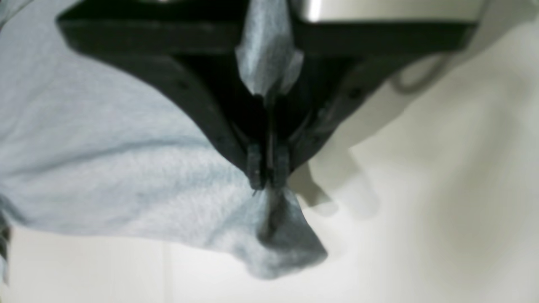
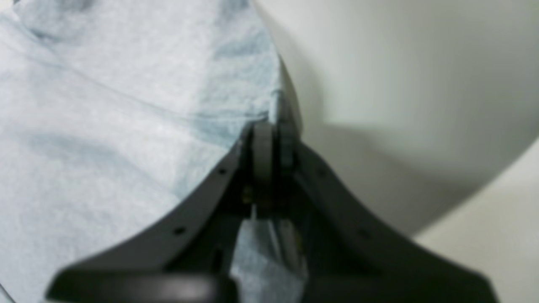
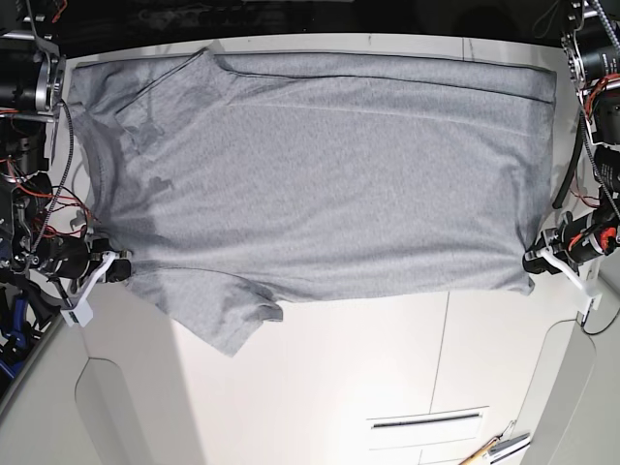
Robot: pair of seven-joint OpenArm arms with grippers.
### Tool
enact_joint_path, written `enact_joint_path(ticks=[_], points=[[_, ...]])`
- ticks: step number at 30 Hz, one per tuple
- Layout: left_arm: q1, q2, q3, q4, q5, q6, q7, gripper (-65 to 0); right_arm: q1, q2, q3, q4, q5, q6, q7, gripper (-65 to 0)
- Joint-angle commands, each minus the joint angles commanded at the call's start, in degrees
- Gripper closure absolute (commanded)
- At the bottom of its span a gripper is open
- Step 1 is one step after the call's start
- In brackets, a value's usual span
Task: Fold the T-shirt properly
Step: 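Lift the held edge and fold it over onto the shirt body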
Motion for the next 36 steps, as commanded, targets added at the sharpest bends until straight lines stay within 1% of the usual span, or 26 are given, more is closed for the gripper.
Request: enact_joint_path(ticks=[3,5,8,10,13,16,20,21,24,25,27,29,31,36], points=[[0.02,-1.01,0.0,1.07,-2.95,0.0,4.55,0.0,-0.15,1.62,0.0,2.38,5.73,0.0,-5.6,0.0],[0.68,-1.53,0.0,1.84,-5.55,0.0,6.95,0.0,-0.17,2.69,0.0,3.1,9.25,0.07,-8.37,0.0],[4.35,-1.77,0.0,5.31,-5.92,0.0,7.37,0.0,-1.75,3.96,0.0,4.35,12.63,0.24,-10.73,0.0],[7.52,-2.03,0.0,8.66,-5.92,0.0,7.32,0.0,-4.35,4.9,0.0,6.78,14.4,0.24,-11.08,0.0],[11.87,-3.06,-0.07,14.16,-5.92,0.0,7.3,0.0,-9.6,5.99,0.28,12.61,14.45,0.24,-11.08,0.0],[15.76,-4.81,-0.07,18.53,-5.92,0.0,7.06,0.0,-15.61,6.97,2.25,19.93,14.29,0.22,-11.08,0.0],[18.67,-7.02,-0.17,20.83,-6.01,0.0,7.06,0.0,-22.91,7.69,8.07,28.39,14.34,0.22,-11.1,0.0],[18.91,-7.41,-0.17,21.0,-6.8,0.0,7.04,0.0,-24.39,7.69,9.94,30.29,14.43,0.22,-11.34,0.0],[19.21,-8.35,-0.17,21.22,-8.41,0.0,7.34,0.0,-29.05,7.69,15.28,35.69,16.46,0.22,-13.35,0.0],[19.3,-8.48,-0.17,21.22,-8.87,0.0,8.37,0.0,-30.6,7.69,16.72,37.2,17.44,0.22,-14.19,0.0],[19.8,-8.48,-0.17,21.38,-10.99,0.0,10.73,0.0,-33.57,7.69,18.75,39.52,18.64,0.22,-14.91,0.0],[21.18,-8.5,-0.17,22.4,-12.76,0.0,11.63,0.0,-36.15,7.69,19.39,40.63,18.84,0.22,-14.86,0.0],[23.56,-8.85,-0.17,25.18,-12.81,0.0,11.58,0.0,-37.99,7.67,19.41,40.68,18.84,0.22,-14.84,0.0],[31.39,-11.43,-0.17,31.89,-12.2,0.0,11.56,0.0,-43.56,7.67,20.26,40.68,18.8,0.22,-14.32,0.0]])
